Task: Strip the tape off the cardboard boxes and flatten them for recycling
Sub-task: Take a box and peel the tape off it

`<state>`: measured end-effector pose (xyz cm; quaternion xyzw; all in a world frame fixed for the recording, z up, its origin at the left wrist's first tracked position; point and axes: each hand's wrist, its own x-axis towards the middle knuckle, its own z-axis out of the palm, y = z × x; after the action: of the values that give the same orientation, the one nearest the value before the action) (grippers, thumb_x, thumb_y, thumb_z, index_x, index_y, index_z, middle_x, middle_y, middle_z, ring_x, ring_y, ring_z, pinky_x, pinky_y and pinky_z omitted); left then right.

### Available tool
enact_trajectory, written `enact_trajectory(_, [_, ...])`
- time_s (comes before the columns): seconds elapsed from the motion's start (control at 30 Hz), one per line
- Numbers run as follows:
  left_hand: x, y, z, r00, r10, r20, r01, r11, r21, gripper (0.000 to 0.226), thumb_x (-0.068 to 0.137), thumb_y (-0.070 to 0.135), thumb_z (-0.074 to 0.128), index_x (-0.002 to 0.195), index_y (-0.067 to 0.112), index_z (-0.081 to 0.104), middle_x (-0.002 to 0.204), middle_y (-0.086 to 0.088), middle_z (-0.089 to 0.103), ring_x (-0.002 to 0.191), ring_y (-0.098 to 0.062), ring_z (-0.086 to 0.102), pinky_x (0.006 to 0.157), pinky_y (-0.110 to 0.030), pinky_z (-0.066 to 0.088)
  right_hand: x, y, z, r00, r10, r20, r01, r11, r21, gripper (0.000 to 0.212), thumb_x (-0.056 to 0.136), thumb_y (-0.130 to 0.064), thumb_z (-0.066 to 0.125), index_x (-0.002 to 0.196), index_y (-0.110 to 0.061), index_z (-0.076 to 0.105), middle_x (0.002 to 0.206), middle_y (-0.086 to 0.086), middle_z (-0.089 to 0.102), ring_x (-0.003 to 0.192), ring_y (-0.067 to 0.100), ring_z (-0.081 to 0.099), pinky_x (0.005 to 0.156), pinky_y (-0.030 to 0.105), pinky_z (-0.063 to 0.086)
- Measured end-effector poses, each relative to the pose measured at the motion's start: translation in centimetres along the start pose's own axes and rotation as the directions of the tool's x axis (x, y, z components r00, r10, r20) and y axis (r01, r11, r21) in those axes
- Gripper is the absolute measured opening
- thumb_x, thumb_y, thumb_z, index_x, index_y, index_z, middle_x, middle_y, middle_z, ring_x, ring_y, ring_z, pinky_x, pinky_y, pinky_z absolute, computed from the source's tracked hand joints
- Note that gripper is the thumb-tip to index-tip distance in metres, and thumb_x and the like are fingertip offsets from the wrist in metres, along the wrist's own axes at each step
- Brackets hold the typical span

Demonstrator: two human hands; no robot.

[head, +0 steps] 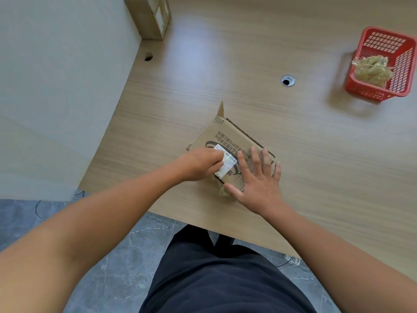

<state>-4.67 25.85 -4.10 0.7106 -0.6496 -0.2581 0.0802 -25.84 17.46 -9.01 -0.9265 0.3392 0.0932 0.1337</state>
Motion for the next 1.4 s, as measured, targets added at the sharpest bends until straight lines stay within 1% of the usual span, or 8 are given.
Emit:
enact_trajectory(0.17, [-2.5,1.4,4.0,0.904,-0.175,-0.389,0.083,0.967,-0.242,0.025,0.099,0.011,0.061,0.077,0.004,0.052,0.075,-0.009,0.053,0.071,-0.027,0.045,0.066,-0.039,0.035,-0.1,-0.1,-0.2,1.0,-0.001,0.027,0.001,1.0,-0.006,0.1,0.078,-0.094,0.01,0.158,-0.042,-0.018,0.166,-0.003,-0.031,0.15,0.027,-0.036,0.119,0.069,-0.007])
enact_trajectory(0.37, [-1.0,2.7,3.1,0.888,-0.349,-0.299,0.259,0.917,-0.302,0.044,0.088,0.056,0.069,0.1,0.017,0.053,0.089,0.005,0.053,0.082,-0.015,0.048,0.072,-0.031,0.04,-0.2,-0.1,-0.5,0.999,-0.006,0.04,0.006,1.0,-0.003,0.1,0.079,-0.093,0.013,0.161,-0.04,-0.012,0.168,-0.001,-0.026,0.15,0.028,-0.034,0.119,0.069,-0.006])
enact_trajectory(0.63, [-0.3,1.9,2.5,0.87,-0.373,-0.321,0.232,0.886,-0.401,0.028,0.102,0.026,0.055,0.077,0.018,0.046,0.069,0.008,0.047,0.069,-0.018,0.051,0.061,-0.035,0.036,0.2,0.1,-0.8,0.999,0.024,-0.03,-0.023,0.999,0.034,0.105,0.07,-0.098,0.032,0.16,-0.048,0.011,0.167,-0.004,-0.005,0.155,0.026,-0.014,0.122,0.061,-0.007])
enact_trajectory(0.83, [-6.4,4.1,7.9,0.604,-0.774,-0.19,0.029,0.26,-0.965,0.021,0.102,0.02,0.06,0.084,0.029,0.059,0.101,0.011,0.061,0.087,-0.003,0.057,0.083,-0.022,0.044,0.9,-0.6,-1.8,0.998,0.03,-0.046,-0.032,0.999,-0.034,0.116,0.063,-0.101,0.026,0.159,-0.037,0.021,0.161,0.008,0.009,0.15,0.038,0.006,0.122,0.063,0.006])
enact_trajectory(1.0, [-5.5,6.1,7.8,0.677,-0.733,0.072,-0.248,-0.318,-0.915,0.018,0.101,-0.007,0.048,0.097,0.011,0.048,0.13,-0.026,0.061,0.122,-0.028,0.063,0.106,-0.039,0.05,0.8,-1.2,-3.0,0.999,0.043,-0.014,-0.043,0.999,-0.019,0.109,0.065,-0.095,0.042,0.154,-0.034,0.027,0.153,0.008,0.018,0.141,0.042,0.02,0.115,0.061,0.025])
enact_trajectory(1.1, [-4.2,6.4,5.3,0.706,-0.708,0.007,-0.209,-0.219,-0.953,0.016,0.102,0.005,0.048,0.11,0.016,0.058,0.113,-0.015,0.069,0.099,-0.021,0.066,0.089,-0.031,0.055,0.3,-1.6,-3.9,0.991,0.101,-0.084,-0.087,0.984,0.156,0.096,0.064,-0.091,0.043,0.147,-0.043,0.034,0.142,0.001,0.027,0.128,0.04,0.035,0.105,0.055,0.039])
enact_trajectory(1.27, [-2.2,5.9,1.5,0.749,-0.544,-0.379,-0.007,0.566,-0.825,0.031,0.1,0.013,0.061,0.126,0.029,0.069,0.105,-0.002,0.057,0.094,-0.009,0.058,0.09,-0.023,0.05,0.5,-1.0,-5.4,0.99,0.136,0.036,-0.133,0.828,0.545,0.086,0.065,-0.088,0.045,0.146,-0.059,0.033,0.13,-0.008,0.03,0.12,0.03,0.036,0.096,0.042,0.041])
enact_trajectory(1.4, [-1.3,4.4,-0.4,0.814,-0.347,-0.466,-0.017,0.788,-0.616,0.014,0.094,0.012,0.071,0.105,0.018,0.076,0.104,-0.001,0.06,0.091,-0.012,0.062,0.086,-0.024,0.051,0.5,0.8,-5.3,0.991,0.101,0.087,-0.133,0.738,0.661,0.086,0.065,-0.087,0.051,0.145,-0.059,0.04,0.125,-0.009,0.033,0.121,0.025,0.038,0.106,0.041,0.04])
